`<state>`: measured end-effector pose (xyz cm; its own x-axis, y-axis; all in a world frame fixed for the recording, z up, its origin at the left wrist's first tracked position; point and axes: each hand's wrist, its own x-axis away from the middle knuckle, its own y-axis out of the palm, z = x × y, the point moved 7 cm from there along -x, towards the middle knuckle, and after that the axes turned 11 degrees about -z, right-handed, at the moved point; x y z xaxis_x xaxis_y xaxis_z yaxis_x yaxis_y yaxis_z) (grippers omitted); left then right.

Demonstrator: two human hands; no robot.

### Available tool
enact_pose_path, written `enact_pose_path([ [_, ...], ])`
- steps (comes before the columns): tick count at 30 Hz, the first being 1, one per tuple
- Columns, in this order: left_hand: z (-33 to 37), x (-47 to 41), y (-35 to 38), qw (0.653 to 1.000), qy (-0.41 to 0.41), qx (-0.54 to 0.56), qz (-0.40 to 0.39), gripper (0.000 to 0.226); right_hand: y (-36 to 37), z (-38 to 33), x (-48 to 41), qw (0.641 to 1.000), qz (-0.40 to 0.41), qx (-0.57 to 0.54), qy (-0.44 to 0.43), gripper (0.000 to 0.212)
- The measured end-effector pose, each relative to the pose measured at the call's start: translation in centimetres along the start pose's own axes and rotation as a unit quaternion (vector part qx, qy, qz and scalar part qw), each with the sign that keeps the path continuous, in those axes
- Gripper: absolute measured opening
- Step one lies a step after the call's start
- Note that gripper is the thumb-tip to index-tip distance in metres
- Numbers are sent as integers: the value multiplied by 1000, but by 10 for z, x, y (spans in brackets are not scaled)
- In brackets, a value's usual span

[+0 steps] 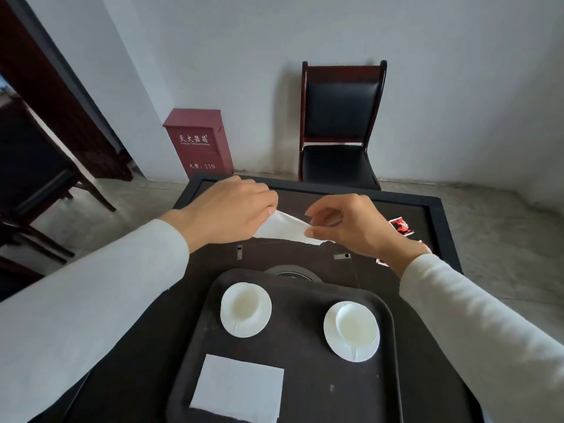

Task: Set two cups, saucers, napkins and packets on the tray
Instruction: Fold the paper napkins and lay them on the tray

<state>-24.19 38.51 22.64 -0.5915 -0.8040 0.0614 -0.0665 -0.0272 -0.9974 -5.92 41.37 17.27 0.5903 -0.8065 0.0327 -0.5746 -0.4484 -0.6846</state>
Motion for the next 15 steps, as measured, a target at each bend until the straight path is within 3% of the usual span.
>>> enact_pose_path([
  [6, -11, 60, -17, 1000, -12, 15, 8, 21, 34, -53, 4, 999, 4, 30, -36, 14],
  [10, -21, 100, -27, 999, -27, 42, -3, 19, 56, -92, 11, 996, 8, 71, -52, 19],
  [15, -34, 151, -48, 996, -37, 74, 12, 16, 82, -151, 21, 997, 8, 36, -62, 24],
])
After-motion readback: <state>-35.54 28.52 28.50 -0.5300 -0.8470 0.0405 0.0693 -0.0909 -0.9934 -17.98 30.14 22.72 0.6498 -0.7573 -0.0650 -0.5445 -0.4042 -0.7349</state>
